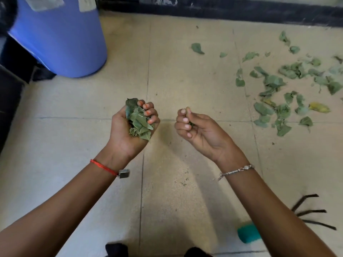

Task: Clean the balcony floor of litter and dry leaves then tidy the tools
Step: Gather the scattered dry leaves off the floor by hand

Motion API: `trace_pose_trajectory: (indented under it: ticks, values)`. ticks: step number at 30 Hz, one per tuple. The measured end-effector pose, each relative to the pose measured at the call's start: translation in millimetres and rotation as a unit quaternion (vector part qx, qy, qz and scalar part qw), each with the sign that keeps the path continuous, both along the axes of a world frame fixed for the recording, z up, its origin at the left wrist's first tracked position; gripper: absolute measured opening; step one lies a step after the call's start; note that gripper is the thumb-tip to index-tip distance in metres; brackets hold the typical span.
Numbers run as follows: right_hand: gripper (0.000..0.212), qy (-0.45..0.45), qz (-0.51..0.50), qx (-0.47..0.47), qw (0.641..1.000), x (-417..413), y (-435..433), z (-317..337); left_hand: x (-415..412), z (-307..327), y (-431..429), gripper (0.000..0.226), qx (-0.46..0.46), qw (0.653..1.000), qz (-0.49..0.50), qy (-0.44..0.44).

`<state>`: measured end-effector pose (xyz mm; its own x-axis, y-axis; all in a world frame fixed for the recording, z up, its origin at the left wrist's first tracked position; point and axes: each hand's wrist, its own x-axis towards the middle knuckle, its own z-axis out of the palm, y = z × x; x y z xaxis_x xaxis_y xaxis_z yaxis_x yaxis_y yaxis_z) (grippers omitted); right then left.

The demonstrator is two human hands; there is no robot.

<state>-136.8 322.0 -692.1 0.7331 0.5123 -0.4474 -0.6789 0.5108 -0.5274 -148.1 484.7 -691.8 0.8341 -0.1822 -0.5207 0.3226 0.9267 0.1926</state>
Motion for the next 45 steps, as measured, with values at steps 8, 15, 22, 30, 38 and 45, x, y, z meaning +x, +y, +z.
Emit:
trace_pose_trajectory:
  ticks: [8,15,22,30,38,45]
  values:
    - [0.018,0.031,-0.027,0.111,0.993,14,39,186,17,173,11,0.015,-0.011,0.994,0.100,-0.040]
    - [0.035,0.111,-0.045,0.007,0.993,12,62,389,12,398,14,0.009,0.013,0.989,0.144,-0.021]
    - [0.034,0.051,-0.042,-0.130,0.989,49,123,509,49,508,56,0.050,0.088,0.975,0.195,0.051]
    - [0.040,-0.073,-0.021,-0.393,0.916,147,212,426,143,447,117,0.040,0.233,0.961,0.097,0.110]
    - [0.036,-0.066,0.152,-0.433,0.886,200,237,339,200,288,186,0.035,0.693,0.658,-0.193,0.223]
    - [0.024,0.042,-0.062,-0.495,0.865,192,140,311,230,286,74,0.022,0.818,0.497,-0.284,-0.066]
